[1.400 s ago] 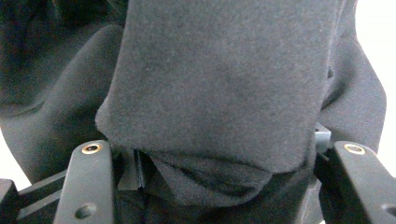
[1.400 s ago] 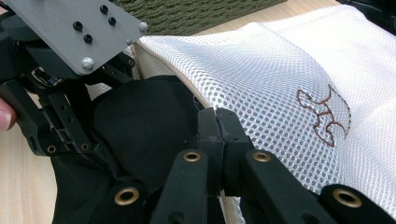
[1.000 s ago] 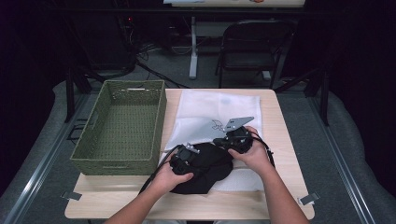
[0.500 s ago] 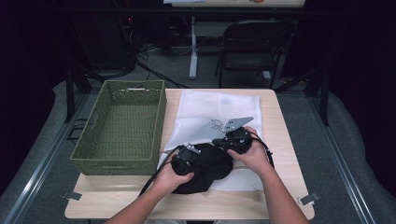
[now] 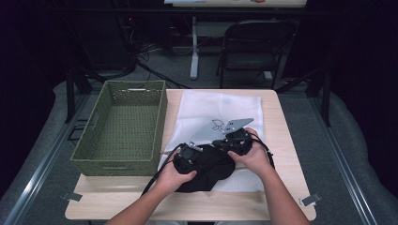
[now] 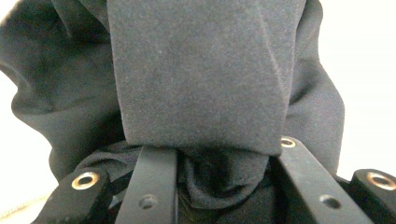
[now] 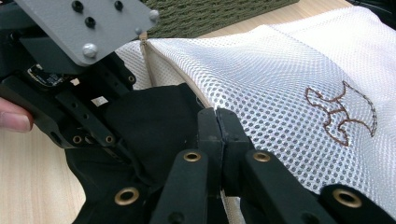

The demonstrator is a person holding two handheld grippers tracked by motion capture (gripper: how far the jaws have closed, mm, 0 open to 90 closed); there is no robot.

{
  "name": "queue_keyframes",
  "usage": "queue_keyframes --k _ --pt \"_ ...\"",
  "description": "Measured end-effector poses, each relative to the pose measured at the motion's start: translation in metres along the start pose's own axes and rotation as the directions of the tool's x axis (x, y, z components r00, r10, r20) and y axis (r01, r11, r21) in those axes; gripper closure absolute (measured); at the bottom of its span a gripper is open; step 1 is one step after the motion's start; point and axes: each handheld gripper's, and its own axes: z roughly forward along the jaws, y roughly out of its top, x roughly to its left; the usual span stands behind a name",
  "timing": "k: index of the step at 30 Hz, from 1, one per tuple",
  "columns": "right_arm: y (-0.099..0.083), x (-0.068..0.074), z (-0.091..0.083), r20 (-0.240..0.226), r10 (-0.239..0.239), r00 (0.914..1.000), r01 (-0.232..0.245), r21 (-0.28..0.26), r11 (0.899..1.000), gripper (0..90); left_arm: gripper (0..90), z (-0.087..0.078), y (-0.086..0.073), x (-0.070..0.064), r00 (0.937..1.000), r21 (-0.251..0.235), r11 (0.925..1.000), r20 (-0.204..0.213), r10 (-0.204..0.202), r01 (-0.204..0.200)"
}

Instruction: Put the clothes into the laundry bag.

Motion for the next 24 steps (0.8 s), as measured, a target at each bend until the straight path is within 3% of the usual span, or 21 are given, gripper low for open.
queue_keyframes --k 5,7,24 --pt "0.000 0.001 0.000 0.001 0.000 1.0000 0.000 0.001 1.000 89.6 73.3 0.001 0.007 -0.001 0.9999 -0.012 0.9999 -0.002 -0.012 0.011" --pt "0.000 0.001 0.000 0.000 -0.003 1.0000 0.003 0.002 1.000 89.7 73.3 -0.001 0.010 -0.001 1.0000 -0.004 1.0000 -0.001 0.002 -0.002" --pt "0.002 0.005 0.000 -0.004 -0.014 0.9999 0.014 -0.004 1.000 89.7 73.3 -0.001 0.028 0.001 0.9986 -0.038 0.9979 -0.009 -0.053 0.053"
